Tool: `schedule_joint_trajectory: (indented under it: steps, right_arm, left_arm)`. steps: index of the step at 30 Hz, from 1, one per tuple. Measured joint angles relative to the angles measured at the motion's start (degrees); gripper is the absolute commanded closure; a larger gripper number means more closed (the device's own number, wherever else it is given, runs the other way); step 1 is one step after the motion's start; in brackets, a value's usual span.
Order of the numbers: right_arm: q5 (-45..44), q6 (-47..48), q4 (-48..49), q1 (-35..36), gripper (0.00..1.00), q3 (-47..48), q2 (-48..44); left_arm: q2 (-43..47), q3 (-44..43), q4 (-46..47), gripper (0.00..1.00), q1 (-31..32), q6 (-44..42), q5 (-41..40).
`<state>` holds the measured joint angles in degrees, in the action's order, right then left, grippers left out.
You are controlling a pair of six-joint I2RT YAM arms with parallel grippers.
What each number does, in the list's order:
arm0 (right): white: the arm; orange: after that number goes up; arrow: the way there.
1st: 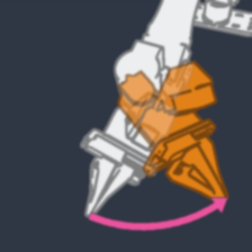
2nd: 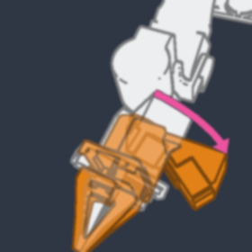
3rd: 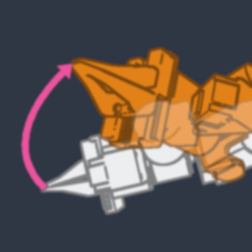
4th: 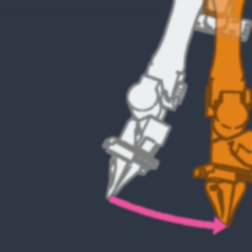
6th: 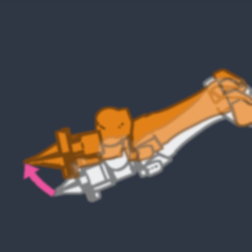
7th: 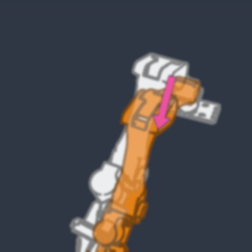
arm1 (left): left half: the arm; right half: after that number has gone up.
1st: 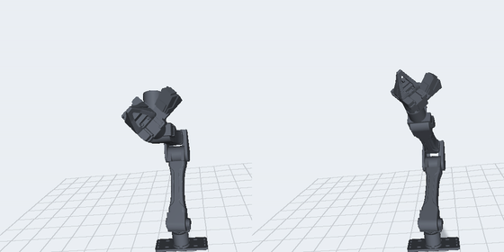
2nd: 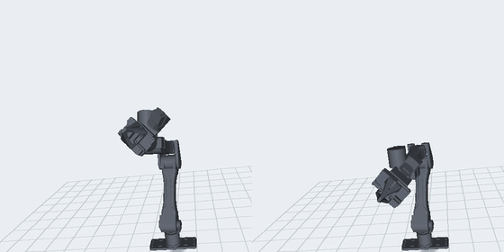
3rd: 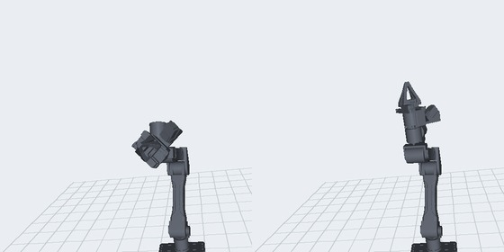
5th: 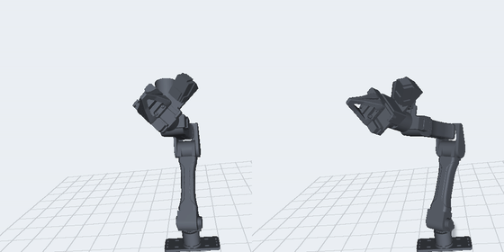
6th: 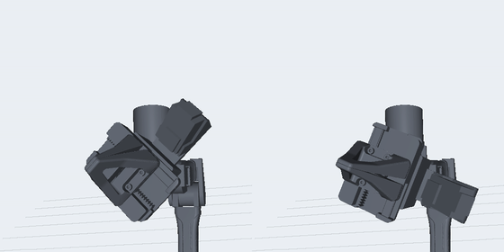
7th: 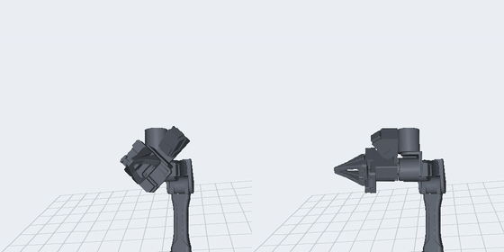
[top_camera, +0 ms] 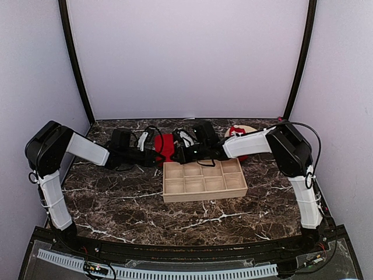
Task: Roll the socks
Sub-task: Pick up the sock from the center of the board.
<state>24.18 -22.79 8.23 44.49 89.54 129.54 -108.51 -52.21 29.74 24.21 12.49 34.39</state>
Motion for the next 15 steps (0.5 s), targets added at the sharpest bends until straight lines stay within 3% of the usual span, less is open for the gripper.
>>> schedule_joint_trajectory:
  steps: [15]
  right_arm:
    - [-0.48, 1.51, 2.58, 0.00, 1.00, -2.05, -11.72]
  left_arm:
    - [14.19, 5.46, 0.66, 0.53, 0.00, 0.66, -7.48]
